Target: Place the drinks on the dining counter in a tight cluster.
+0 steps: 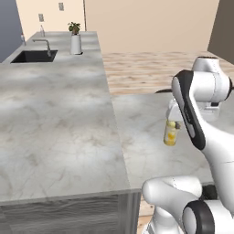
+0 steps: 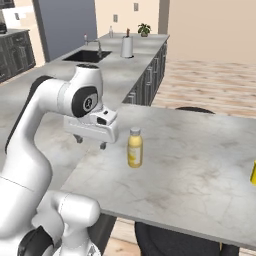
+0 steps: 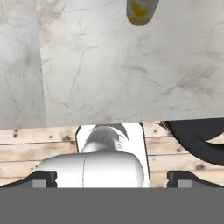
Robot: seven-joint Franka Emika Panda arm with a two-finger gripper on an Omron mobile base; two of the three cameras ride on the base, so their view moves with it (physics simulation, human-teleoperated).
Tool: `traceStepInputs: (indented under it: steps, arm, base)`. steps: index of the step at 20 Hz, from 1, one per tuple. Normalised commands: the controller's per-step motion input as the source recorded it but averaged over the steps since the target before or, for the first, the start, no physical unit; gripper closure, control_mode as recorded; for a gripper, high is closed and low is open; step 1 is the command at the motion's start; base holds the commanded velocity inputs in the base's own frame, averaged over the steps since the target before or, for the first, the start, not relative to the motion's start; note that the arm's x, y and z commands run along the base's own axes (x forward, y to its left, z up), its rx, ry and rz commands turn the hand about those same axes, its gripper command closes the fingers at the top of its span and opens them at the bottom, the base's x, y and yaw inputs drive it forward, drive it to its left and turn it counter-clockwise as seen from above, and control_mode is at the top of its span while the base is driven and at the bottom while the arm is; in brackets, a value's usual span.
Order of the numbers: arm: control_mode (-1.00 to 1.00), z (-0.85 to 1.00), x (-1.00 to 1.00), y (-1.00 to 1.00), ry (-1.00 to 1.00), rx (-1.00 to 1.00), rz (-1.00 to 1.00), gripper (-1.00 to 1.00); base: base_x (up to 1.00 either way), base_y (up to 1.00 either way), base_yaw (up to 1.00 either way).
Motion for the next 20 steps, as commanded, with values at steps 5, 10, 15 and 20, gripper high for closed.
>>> traceStepInputs:
  steps: [5, 10, 15, 20]
  arm:
    - [1.00, 0.00, 0.00, 0.00, 0.00, 0.00, 0.00, -1.00]
    - [1.00, 0.00, 0.00, 0.00, 0.00, 0.00, 0.00, -1.00]
    - [1.00, 0.00, 0.00, 0.00, 0.00, 0.00, 0.00, -1.00]
    - [1.00, 0.00, 0.00, 0.00, 0.00, 0.00, 0.00, -1.00]
  base:
    - [-0.94, 0.77, 0.02]
    - [-0.53, 1.00, -0.13]
    - [-0.25, 1.00, -0.25]
    - [-0.16, 1.00, -0.34]
